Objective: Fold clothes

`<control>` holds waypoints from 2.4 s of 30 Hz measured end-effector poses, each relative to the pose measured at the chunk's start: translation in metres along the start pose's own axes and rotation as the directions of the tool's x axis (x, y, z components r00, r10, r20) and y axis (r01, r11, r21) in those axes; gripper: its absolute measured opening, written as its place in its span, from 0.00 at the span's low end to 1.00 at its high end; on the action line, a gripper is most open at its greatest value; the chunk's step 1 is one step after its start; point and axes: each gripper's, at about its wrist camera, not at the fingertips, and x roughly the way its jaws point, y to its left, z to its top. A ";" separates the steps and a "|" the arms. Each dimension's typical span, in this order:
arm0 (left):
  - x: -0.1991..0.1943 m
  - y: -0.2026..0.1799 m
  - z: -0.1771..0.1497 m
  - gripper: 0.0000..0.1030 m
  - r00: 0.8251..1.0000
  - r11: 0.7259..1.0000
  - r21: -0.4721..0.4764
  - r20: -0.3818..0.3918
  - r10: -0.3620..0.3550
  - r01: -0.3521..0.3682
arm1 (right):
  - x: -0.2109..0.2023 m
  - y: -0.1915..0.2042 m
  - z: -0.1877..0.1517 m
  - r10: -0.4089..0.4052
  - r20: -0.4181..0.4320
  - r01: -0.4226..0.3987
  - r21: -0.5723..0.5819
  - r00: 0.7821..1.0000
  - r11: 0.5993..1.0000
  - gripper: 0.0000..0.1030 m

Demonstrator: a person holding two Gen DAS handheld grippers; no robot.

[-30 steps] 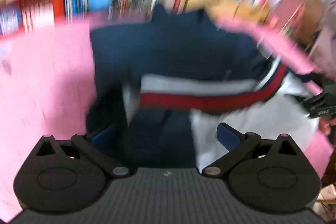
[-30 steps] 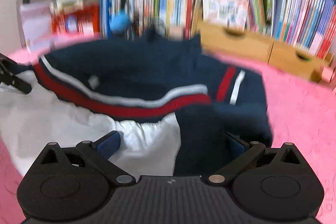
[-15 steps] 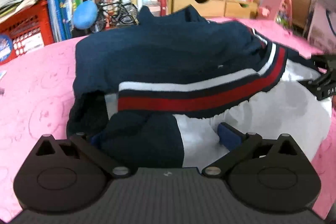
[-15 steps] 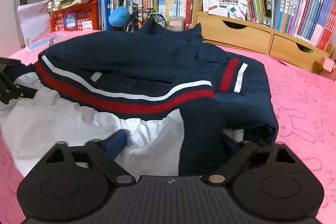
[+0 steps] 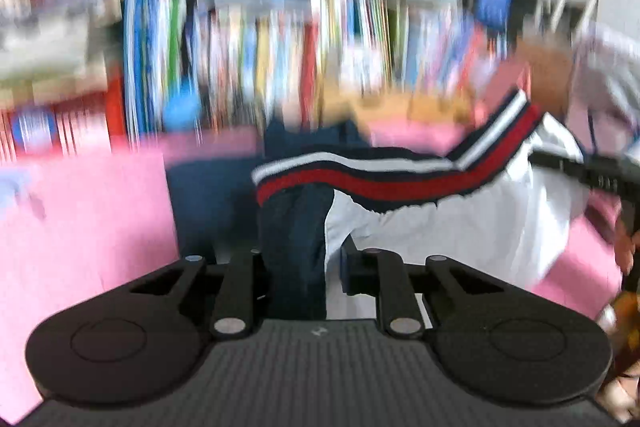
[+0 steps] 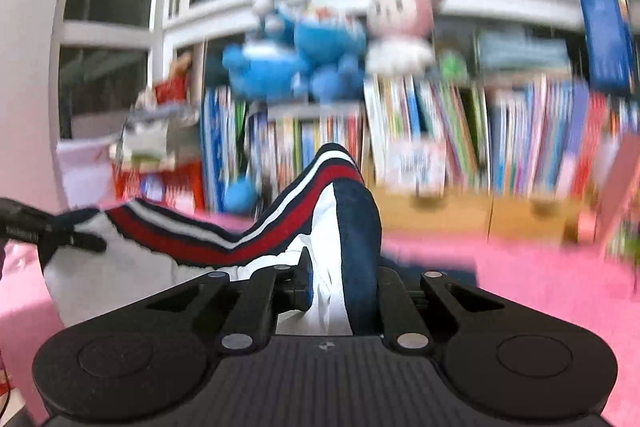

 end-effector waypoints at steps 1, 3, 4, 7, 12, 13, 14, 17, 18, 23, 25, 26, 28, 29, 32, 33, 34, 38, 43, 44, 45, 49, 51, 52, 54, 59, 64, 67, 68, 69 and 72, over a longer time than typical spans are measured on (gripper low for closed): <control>0.004 0.003 0.019 0.22 0.998 1.000 0.020 0.054 0.007 -0.008 | 0.013 -0.004 0.015 -0.016 0.027 0.017 -0.007 0.999 1.000 0.11; 0.039 0.003 0.046 0.28 0.992 0.991 0.106 0.101 0.072 -0.083 | 0.046 -0.015 0.042 -0.045 0.060 0.046 -0.011 0.997 0.999 0.12; 0.062 0.003 0.055 0.35 0.988 0.981 0.145 0.110 0.112 -0.127 | 0.072 -0.023 0.050 -0.060 0.044 0.060 0.008 0.997 0.998 0.13; 0.151 0.020 0.054 0.37 0.980 0.969 0.165 -0.037 0.193 -0.184 | 0.155 -0.048 0.052 -0.086 -0.078 0.091 0.062 0.993 0.994 0.19; 0.245 0.052 0.004 0.64 0.939 0.966 0.114 -0.233 0.251 -0.230 | 0.273 -0.083 -0.010 -0.106 -0.377 0.163 0.122 0.920 0.979 0.27; 0.247 0.056 0.002 0.76 0.936 0.964 0.098 -0.233 0.264 -0.247 | 0.282 -0.085 -0.022 -0.115 -0.403 0.178 0.122 0.908 0.976 0.35; 0.249 0.059 0.001 0.88 0.933 0.961 0.080 -0.232 0.276 -0.265 | 0.288 -0.088 -0.030 -0.116 -0.415 0.181 0.121 0.903 0.976 0.37; 0.254 0.075 0.002 1.00 0.923 0.958 -0.005 -0.270 0.274 -0.286 | 0.295 -0.091 -0.039 -0.116 -0.398 0.175 0.115 0.910 0.978 0.41; 0.253 0.081 0.003 1.00 0.924 0.960 -0.038 -0.286 0.255 -0.277 | 0.295 -0.092 -0.038 -0.116 -0.401 0.175 0.114 0.909 0.978 0.42; 0.208 0.089 0.016 1.00 0.926 0.949 -0.089 -0.265 0.269 -0.301 | 0.257 -0.098 -0.027 -0.177 -0.357 0.243 0.150 0.917 0.958 0.84; 0.186 0.082 0.020 1.00 0.920 0.942 -0.011 -0.222 0.324 -0.334 | 0.230 -0.101 -0.022 -0.163 -0.313 0.232 0.197 0.936 0.953 0.94; 0.177 0.077 0.021 1.00 0.914 0.935 0.034 -0.203 0.352 -0.353 | 0.217 -0.102 -0.020 -0.157 -0.292 0.225 0.218 0.943 0.950 0.96; 0.165 0.066 0.023 1.00 0.905 0.921 0.112 -0.174 0.388 -0.373 | 0.197 -0.095 -0.018 -0.131 -0.296 0.200 0.215 0.946 0.956 0.97; 0.160 0.059 0.023 1.00 0.900 0.912 0.134 -0.162 0.405 -0.387 | 0.188 -0.088 -0.019 -0.102 -0.291 0.166 0.206 0.951 0.964 0.97; 0.151 0.036 0.021 1.00 0.905 0.911 0.137 -0.129 0.406 -0.389 | 0.162 -0.055 -0.023 0.010 -0.251 0.033 0.165 0.968 0.986 0.97; 0.143 0.026 0.018 1.00 0.923 0.927 0.116 -0.111 0.369 -0.357 | 0.157 -0.042 -0.025 0.056 -0.236 -0.021 0.147 0.970 0.989 0.96; 0.136 0.015 0.013 1.00 0.944 0.947 0.106 -0.101 0.315 -0.305 | 0.156 -0.025 -0.026 0.102 -0.238 -0.074 0.124 0.966 0.989 0.95; 0.137 -0.026 -0.020 1.00 0.957 0.949 0.211 -0.123 0.264 -0.234 | 0.174 0.029 -0.040 0.132 -0.345 -0.138 0.006 0.929 0.990 0.91; 0.140 -0.012 -0.059 1.00 0.912 0.910 0.279 -0.185 0.365 -0.308 | 0.183 -0.002 -0.068 -0.025 -0.464 0.034 0.011 0.886 0.999 0.95; 0.133 -0.004 -0.063 1.00 0.912 0.912 0.260 -0.182 0.368 -0.316 | 0.177 -0.023 -0.072 -0.070 -0.460 0.102 0.045 0.885 0.994 0.95; 0.129 0.005 -0.065 1.00 0.907 0.913 0.237 -0.183 0.379 -0.333 | 0.170 -0.045 -0.075 -0.115 -0.458 0.170 0.079 0.881 0.982 0.94; 0.121 0.036 -0.065 1.00 0.901 0.928 0.089 -0.225 0.372 -0.361 | 0.137 -0.117 -0.088 -0.314 -0.484 0.441 0.173 0.817 0.881 0.98; 0.124 0.041 -0.064 1.00 0.904 0.934 0.058 -0.238 0.356 -0.352 | 0.116 -0.144 -0.093 -0.326 -0.485 0.493 0.269 0.812 0.828 0.97; 0.124 0.040 -0.064 1.00 0.904 0.934 0.060 -0.238 0.356 -0.352 | 0.105 -0.149 -0.095 -0.309 -0.474 0.484 0.307 0.824 0.820 0.97; 0.125 0.038 -0.063 1.00 0.903 0.933 0.069 -0.235 0.359 -0.353 | 0.091 -0.143 -0.096 -0.280 -0.448 0.442 0.313 0.849 0.841 0.97; 0.126 0.042 -0.063 1.00 0.906 0.936 0.053 -0.240 0.350 -0.347 | 0.081 -0.109 -0.102 -0.121 -0.411 0.268 0.320 0.903 0.909 0.92; 0.126 0.045 -0.063 1.00 0.910 0.941 0.031 -0.249 0.333 -0.336 | 0.080 -0.129 -0.108 -0.202 -0.420 0.341 0.288 0.885 0.895 0.48; 0.126 0.047 -0.064 1.00 0.913 0.945 0.012 -0.255 0.319 -0.327 | 0.073 -0.141 -0.100 -0.272 -0.443 0.423 0.289 0.854 0.859 0.61; 0.126 0.047 -0.064 1.00 0.913 0.945 0.011 -0.255 0.319 -0.327 | 0.069 -0.131 -0.094 -0.331 -0.438 0.458 0.224 0.836 0.860 0.60; 0.126 0.047 -0.064 1.00 0.912 0.945 0.012 -0.255 0.320 -0.328 | 0.066 -0.118 -0.088 -0.389 -0.423 0.489 0.155 0.818 0.859 0.61; 0.125 0.046 -0.064 1.00 0.911 0.943 0.023 -0.251 0.327 -0.333 | 0.060 -0.090 -0.077 -0.427 -0.368 0.496 0.116 0.826 0.860 0.65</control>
